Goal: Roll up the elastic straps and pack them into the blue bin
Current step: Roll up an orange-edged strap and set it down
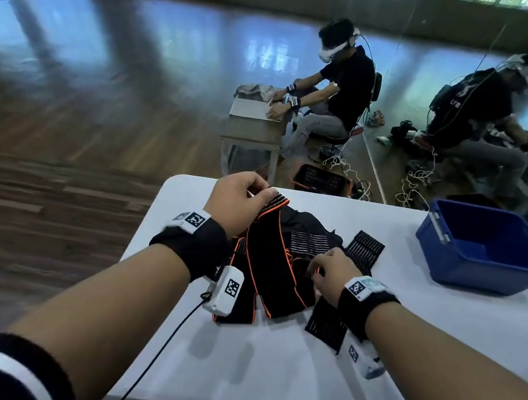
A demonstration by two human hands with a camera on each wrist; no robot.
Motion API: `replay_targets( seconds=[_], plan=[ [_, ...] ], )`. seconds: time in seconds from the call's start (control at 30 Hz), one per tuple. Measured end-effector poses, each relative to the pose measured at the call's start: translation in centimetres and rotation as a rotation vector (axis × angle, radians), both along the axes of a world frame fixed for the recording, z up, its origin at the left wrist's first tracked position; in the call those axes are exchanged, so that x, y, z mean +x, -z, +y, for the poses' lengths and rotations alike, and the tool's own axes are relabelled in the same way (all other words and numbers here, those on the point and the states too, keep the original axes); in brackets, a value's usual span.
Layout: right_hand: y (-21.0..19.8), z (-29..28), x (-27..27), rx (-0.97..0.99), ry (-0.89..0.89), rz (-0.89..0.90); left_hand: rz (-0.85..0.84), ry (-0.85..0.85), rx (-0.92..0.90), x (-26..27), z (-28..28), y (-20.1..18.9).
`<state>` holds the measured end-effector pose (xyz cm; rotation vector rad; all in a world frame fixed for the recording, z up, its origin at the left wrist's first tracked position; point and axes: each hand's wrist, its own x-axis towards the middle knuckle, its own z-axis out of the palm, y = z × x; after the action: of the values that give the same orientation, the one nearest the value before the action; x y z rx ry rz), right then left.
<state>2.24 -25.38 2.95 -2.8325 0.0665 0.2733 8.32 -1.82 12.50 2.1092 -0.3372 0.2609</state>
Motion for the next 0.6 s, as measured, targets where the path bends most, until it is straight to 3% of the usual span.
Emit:
replay_targets(
  seconds=[0.1,0.17,0.3,0.47,0.6],
  plan=[
    [0.8,0.8,0.7,-0.191,-0.13,0.109,0.021,0.043,-0.076,-0.3,1.2,-0.6],
    [0.8,1.2,1.1,-0.203,-0.123,0.112,0.038,0.066,-0.1,-0.2,1.8,-0.7],
    [-2.0,1.1,2.2,-0.031,0.015,-0.104,0.087,0.12,-0.171,0.5,2.1,-1.7],
    [-8.8,-0.9,3.4,0.225,0.149,-0.411,0.121,0.275,-0.315,1.3,0.4,-5.7],
    [-15.1,-3.5,3.8,0.351,0.15,-0.591,0.085,0.39,-0.246,2.1,-2.4,-9.7]
  ],
)
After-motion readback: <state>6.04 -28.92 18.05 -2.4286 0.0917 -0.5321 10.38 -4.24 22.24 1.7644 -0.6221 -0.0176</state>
